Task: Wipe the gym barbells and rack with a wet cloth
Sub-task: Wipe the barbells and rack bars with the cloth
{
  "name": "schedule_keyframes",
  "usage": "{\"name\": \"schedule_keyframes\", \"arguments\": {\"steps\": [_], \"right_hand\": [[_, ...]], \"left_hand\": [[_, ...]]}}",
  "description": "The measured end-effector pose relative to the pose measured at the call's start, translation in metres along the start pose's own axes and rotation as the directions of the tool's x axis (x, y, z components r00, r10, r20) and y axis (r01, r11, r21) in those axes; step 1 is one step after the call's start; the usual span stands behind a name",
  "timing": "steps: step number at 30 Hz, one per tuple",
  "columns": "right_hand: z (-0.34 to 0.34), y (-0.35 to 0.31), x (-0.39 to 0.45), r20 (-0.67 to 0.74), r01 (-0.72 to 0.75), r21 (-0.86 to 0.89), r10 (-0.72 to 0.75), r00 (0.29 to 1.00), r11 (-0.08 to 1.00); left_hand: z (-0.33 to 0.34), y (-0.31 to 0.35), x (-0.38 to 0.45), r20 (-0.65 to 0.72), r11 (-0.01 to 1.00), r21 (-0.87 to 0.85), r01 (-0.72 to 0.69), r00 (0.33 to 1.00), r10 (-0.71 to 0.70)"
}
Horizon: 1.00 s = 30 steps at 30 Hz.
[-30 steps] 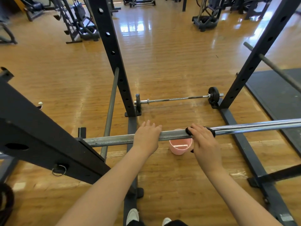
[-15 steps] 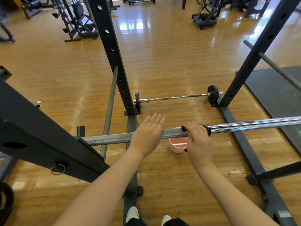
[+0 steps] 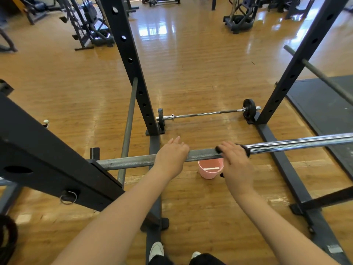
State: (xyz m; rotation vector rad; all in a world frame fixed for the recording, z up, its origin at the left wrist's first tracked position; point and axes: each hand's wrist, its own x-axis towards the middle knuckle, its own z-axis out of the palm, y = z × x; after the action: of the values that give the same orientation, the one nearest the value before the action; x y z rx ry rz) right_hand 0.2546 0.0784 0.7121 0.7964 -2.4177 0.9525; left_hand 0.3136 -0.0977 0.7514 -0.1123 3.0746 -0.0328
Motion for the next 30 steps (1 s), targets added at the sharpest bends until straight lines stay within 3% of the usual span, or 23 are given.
{"name": "schedule_keyframes", "arguments": {"steps": [3, 7, 10, 13, 17, 20, 26, 30], "right_hand": [[0.025, -0.036, -0.005, 0.045, 0.1, 0.02, -0.101, 0.994, 0.995], [0.014, -0.018, -0.006, 0.117, 0.224, 0.0, -0.222, 0.968, 0.975], [-0.009, 0.008, -0.004, 0.019, 0.135, -0.023, -0.135, 0.991, 0.991], [-0.001, -0.006, -0.001, -0.051, 0.017, -0.035, -0.019, 0.999, 0.999], [0.028, -0.044, -0.009, 0.042, 0.112, -0.027, -0.111, 0.993, 0.993], [0.018, -0.028, -0.009, 0.122, 0.208, -0.018, -0.204, 0.971, 0.978], [0.004, -0.013, -0.008, -0.01, 0.054, -0.05, -0.054, 0.998, 0.997], [0.029, -0.034, -0.01, 0.069, 0.097, -0.004, -0.097, 0.993, 0.995]], "left_hand": [[-0.007, -0.002, 0.006, 0.145, 1.0, -0.027, -0.006, 0.989, 0.01], [-0.005, -0.003, 0.002, 0.084, 1.0, 0.006, -0.025, 0.996, 0.025], [-0.001, -0.004, 0.0, 0.029, 1.0, 0.024, -0.02, 0.999, 0.019], [0.0, -0.003, 0.0, 0.022, 0.999, 0.043, -0.025, 0.999, 0.024], [-0.002, -0.002, 0.005, 0.115, 0.998, 0.058, 0.006, 0.993, -0.012], [-0.007, -0.001, 0.008, 0.223, 0.999, 0.038, 0.0, 0.975, -0.009], [-0.019, -0.002, 0.009, 0.344, 0.995, -0.097, 0.024, 0.939, 0.011], [-0.018, -0.004, 0.008, 0.282, 0.995, -0.098, 0.019, 0.959, 0.01]]}}
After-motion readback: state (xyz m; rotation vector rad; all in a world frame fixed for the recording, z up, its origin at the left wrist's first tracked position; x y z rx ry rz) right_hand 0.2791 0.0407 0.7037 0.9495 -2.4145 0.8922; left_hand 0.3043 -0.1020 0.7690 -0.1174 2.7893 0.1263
